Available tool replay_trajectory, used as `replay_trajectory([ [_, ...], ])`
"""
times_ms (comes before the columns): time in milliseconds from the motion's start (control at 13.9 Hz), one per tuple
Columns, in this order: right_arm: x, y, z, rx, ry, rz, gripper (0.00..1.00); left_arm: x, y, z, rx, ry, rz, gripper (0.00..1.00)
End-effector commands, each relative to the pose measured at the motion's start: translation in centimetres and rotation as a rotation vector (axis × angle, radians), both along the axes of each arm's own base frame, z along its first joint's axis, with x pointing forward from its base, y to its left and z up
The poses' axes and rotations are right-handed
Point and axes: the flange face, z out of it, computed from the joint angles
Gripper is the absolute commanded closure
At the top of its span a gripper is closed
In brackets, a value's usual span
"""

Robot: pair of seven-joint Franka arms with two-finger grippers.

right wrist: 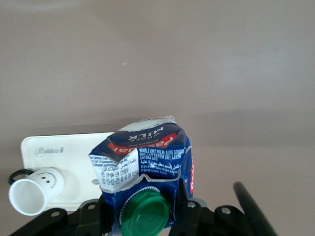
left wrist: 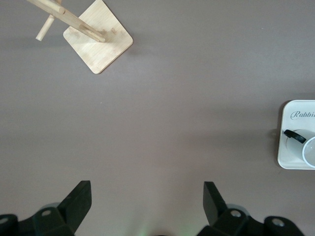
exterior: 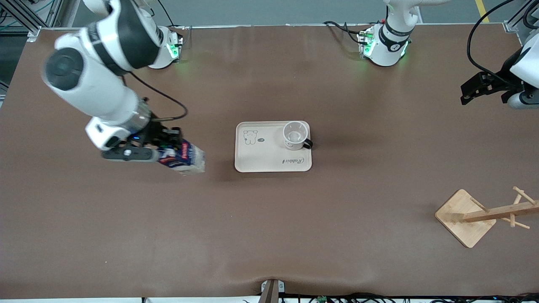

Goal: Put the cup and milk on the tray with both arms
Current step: 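Lift and carry the milk carton over the tray with the right gripper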

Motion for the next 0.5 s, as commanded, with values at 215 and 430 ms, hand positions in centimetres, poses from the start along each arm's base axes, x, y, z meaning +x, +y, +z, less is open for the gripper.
replay_trajectory([
  [215, -2.4, 11.7, -5.3, -0.031, 0.074, 0.008, 1.00, -0.8, 0.9, 0.2, -0.017, 0.006, 0.001, 0.00],
  [430, -3.4, 13.9, -8.2, -0.046, 0.114, 0.036, 1.00, -0.7, 0.8, 0.1, -0.017, 0.007, -0.001, 0.00],
])
